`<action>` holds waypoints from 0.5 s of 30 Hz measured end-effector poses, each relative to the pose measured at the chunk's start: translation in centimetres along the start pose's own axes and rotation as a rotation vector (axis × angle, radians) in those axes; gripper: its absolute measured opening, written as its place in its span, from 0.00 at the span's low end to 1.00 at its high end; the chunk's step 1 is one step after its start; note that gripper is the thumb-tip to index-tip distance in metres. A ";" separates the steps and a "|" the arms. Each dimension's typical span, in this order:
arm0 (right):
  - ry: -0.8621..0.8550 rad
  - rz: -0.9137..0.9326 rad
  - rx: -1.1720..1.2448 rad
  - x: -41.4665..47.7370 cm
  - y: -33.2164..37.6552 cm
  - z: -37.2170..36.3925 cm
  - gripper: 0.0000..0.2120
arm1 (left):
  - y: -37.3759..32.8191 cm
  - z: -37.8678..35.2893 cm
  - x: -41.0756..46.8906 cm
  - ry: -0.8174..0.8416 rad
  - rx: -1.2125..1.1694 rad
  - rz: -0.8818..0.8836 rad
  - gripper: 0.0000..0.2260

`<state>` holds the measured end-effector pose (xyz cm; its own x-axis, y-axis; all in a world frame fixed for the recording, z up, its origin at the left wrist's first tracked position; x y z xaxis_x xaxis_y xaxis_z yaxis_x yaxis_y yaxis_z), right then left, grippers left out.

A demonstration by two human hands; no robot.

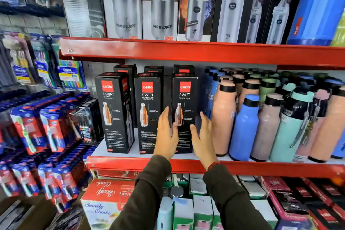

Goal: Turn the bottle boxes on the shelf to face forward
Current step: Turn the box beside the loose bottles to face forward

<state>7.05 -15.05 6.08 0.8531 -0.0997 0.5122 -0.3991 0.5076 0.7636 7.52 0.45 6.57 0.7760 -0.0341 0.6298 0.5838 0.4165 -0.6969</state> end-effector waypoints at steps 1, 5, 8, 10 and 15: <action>0.011 -0.037 0.012 0.1 -0.6 -0.2 0.27 | 0.4 -0.1 -0.1 -0.002 -0.034 0.032 0.25; 0.105 -0.184 0.010 0.1 -3.2 -1.9 0.26 | 1.8 -1.2 -0.3 0.019 -0.048 0.132 0.24; 0.124 -0.198 0.060 0.3 -3.9 -2.9 0.24 | 3.3 -2.1 0.0 0.045 -0.071 0.183 0.22; 0.118 -0.197 0.112 0.3 -4.3 -3.3 0.23 | 4.6 -2.5 0.0 0.043 -0.072 0.229 0.22; 0.088 -0.133 0.144 0.1 -3.9 -3.2 0.23 | 5.9 -2.2 -0.1 -0.027 -0.100 0.269 0.21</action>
<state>9.82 -14.29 1.90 0.9250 -0.0796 0.3715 -0.3192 0.3672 0.8736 11.44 0.86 1.68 0.9004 0.0902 0.4256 0.3794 0.3158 -0.8696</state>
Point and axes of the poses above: each hand's wrist, its own x-axis towards the middle knuckle, its own z-axis out of the back of the hand, y = z × x, the point moved 10 cm from there along x, towards the middle knuckle, and after that the axes turned 5 degrees about y, right-handed, at the moved point
